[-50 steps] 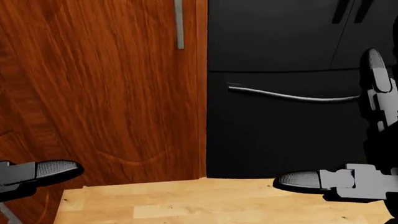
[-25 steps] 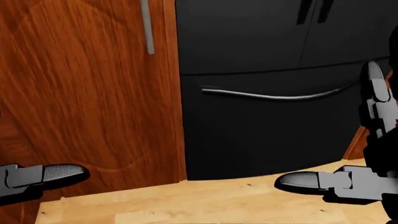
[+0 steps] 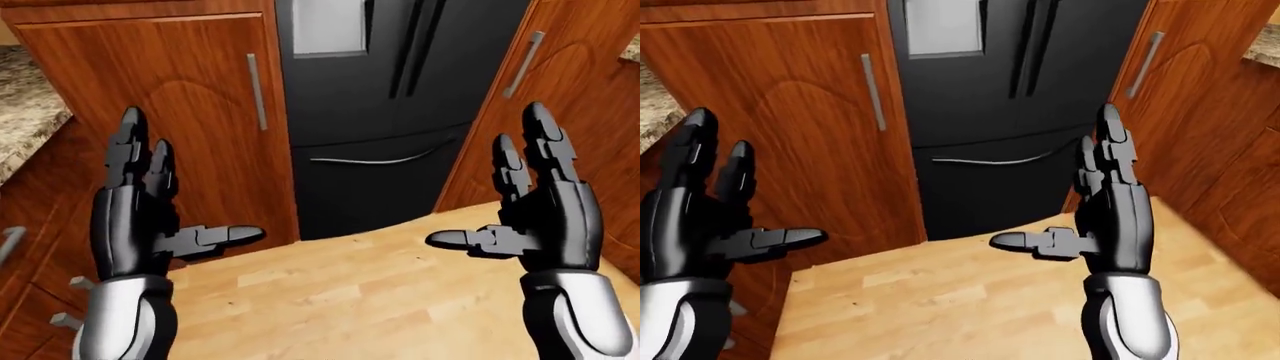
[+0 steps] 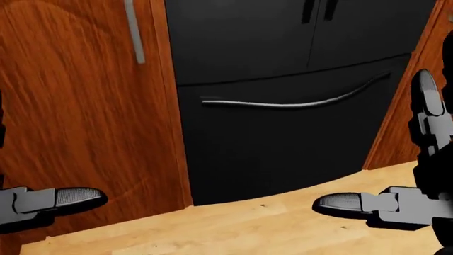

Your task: Navigate to the stove.

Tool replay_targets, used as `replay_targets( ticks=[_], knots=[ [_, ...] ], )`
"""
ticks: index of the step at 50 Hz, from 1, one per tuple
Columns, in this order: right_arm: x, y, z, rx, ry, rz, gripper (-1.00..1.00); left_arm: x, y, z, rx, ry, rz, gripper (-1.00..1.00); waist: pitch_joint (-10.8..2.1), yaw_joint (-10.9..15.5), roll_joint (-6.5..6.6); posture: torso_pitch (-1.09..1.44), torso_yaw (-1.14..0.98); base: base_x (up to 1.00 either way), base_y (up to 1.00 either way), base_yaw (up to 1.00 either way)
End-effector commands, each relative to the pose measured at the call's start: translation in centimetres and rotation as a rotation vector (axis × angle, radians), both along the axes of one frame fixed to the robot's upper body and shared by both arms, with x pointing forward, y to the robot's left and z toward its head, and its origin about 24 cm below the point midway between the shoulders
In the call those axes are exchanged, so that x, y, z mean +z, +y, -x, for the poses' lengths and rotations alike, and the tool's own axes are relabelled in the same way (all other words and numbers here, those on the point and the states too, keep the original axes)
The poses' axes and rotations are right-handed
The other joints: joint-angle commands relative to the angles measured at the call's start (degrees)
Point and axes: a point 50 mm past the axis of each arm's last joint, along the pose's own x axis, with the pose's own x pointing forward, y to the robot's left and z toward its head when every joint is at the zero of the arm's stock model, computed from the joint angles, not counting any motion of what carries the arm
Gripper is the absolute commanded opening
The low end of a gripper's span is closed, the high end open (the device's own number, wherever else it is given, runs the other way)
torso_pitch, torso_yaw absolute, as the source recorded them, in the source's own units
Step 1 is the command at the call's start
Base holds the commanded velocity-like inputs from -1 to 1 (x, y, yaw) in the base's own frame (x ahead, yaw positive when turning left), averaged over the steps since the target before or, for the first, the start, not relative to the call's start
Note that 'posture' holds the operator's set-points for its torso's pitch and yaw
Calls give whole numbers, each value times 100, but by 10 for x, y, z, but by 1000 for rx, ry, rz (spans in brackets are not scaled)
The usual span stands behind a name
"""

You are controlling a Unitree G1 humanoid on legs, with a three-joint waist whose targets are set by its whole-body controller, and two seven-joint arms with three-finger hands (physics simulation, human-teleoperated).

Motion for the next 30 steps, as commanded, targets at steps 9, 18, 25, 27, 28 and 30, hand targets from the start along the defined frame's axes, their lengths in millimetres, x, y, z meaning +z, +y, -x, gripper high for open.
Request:
replay_targets(
  ticks=[9, 18, 25, 27, 28, 30],
  knots=[
    [14, 3, 5, 16, -88, 10, 100, 13, 2, 4, 24, -86, -23, 100, -41, 100, 489, 0, 0, 0, 0, -20],
    [16, 6, 5, 21, -90, 22, 100, 12, 2, 2, 21, -84, -22, 100, -34, 66, 144, 0, 0, 0, 0, -23],
    [11, 5, 4, 21, -83, 21, 100, 11, 2, 3, 24, -83, -24, 100, -100, -25, -65, 0, 0, 0, 0, -32],
    [11, 6, 4, 22, -83, 20, 100, 11, 2, 3, 26, -84, -26, 100, -42, -2, 62, 0, 0, 0, 0, -41],
    [10, 5, 4, 20, -84, 20, 100, 10, 2, 3, 27, -85, -29, 100, 3, 10, 130, 0, 0, 0, 0, -41],
    [11, 5, 5, 18, -85, 19, 100, 11, 3, 3, 29, -87, -29, 100, 56, 26, 268, 0, 0, 0, 0, -41]
  ],
)
